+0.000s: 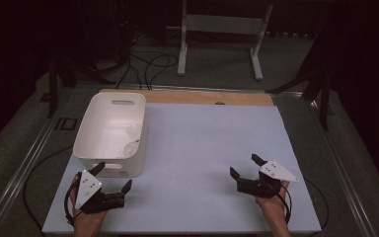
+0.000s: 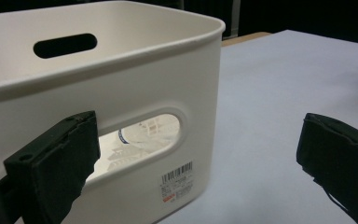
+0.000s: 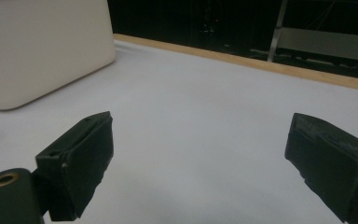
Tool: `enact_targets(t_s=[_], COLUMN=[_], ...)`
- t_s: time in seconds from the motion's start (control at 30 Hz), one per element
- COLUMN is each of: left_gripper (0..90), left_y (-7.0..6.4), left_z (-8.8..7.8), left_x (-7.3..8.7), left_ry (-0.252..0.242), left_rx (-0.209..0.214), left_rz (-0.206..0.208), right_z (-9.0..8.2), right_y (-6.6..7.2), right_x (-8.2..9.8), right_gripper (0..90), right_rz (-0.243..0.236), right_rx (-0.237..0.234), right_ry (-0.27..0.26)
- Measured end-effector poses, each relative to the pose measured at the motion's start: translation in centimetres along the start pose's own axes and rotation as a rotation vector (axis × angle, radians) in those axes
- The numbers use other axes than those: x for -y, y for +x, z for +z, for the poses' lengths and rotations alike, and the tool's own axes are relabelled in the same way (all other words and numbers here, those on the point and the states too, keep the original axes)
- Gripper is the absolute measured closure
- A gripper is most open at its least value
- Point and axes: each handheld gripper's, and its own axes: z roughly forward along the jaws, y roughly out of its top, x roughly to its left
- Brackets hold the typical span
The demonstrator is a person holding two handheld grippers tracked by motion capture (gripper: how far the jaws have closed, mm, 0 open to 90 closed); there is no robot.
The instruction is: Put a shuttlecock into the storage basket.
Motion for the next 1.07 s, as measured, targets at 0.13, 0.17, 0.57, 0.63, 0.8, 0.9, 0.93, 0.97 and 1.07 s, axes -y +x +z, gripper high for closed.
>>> enact_targets(t_s=[0.13, 0.17, 0.57, 0.63, 0.8, 0.9, 0.93, 0.97, 1.07], left_gripper=[0.1, 0.1, 0.1, 0.1, 0.2, 0.1, 0.2, 0.2, 0.1], left_y=[0.3, 0.4, 0.8, 0.9, 0.9, 0.8, 0.8, 0.8, 0.7], left_z=[-0.2, -0.3, -0.8, -0.8, -0.8, -0.7, -0.7, -0.7, -0.7], left_x=[-0.1, -0.1, -0.3, -0.3, -0.3, -0.2, -0.2, -0.2, -0.3], left_ry=[-0.008, -0.008, -0.022, -0.025, -0.019, -0.016, -0.016, -0.016, -0.018], left_rx=[-0.006, -0.008, -0.018, -0.019, -0.019, -0.018, -0.017, -0.016, -0.017], left_rz=[-0.001, -0.001, -0.005, -0.007, -0.002, -0.002, -0.003, -0.003, 0.000], right_z=[-0.2, -0.2, -1.1, -1.3, -1.4, -1.3, -1.3, -1.2, -1.1], right_y=[0.1, 0.0, 0.3, 0.3, 0.2, 0.0, 0.0, 0.0, -0.2], right_x=[0.3, 0.4, 1.0, 1.2, 1.3, 1.5, 1.5, 1.6, 1.6], right_gripper=[7.8, 7.8, 7.8, 7.8, 7.8, 7.8, 7.8, 7.8, 7.8], right_rz=[0.006, 0.005, 0.009, 0.007, 0.019, 0.021, 0.024, 0.028, 0.024], right_rx=[-0.003, -0.006, -0.011, -0.012, -0.024, -0.030, -0.034, -0.038, -0.034], right_ry=[0.005, 0.005, 0.002, 0.005, 0.009, 0.024, 0.026, 0.030, 0.032])
